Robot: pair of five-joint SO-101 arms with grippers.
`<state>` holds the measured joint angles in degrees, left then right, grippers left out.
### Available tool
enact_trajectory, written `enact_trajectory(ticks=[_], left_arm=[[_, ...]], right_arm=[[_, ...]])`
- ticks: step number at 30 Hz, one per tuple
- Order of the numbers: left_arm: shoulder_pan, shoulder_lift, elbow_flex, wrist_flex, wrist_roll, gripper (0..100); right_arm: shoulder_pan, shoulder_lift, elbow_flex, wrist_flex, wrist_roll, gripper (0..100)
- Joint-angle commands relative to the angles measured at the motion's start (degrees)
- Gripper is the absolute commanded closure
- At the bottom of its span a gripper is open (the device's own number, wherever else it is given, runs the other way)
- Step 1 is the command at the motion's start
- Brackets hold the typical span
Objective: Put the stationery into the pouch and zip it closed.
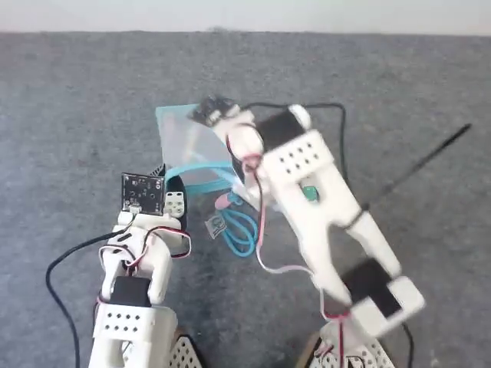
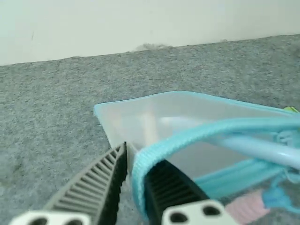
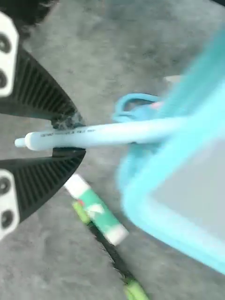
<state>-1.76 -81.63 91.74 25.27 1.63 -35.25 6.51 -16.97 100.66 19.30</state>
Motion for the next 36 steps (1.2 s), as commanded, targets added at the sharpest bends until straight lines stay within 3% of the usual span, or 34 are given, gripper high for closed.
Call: enact_trajectory(ticks=[1,7,12,20,25,31,36], left_arm=[[0.7,0.44,-1.1,0.0,-0.53,99],[0.79,0.44,-1.1,0.0,-0.53,99],[0.79,0.44,-1.1,-0.09,-0.53,99],[0.79,0.44,-1.1,-0.09,-0.53,99],[0.79,0.44,-1.1,0.18,-0.53,99],[0.79,0.53,-1.1,0.18,-0.53,99],[0.79,0.53,-1.1,0.18,-0.53,99]], right_arm=[[-1.45,1.45,-12.4,1.98,-1.05,95.0],[-6.02,0.66,-13.89,2.07,-1.14,79.4],[-6.37,-7.87,-13.71,2.15,-2.29,81.8],[14.73,-18.86,3.34,0.48,-4.84,82.4],[24.31,-14.99,21.27,-11.74,-4.66,82.5],[27.91,-8.31,32.44,-28.88,-4.75,82.5],[27.74,-2.15,32.88,-35.03,-4.84,82.5]])
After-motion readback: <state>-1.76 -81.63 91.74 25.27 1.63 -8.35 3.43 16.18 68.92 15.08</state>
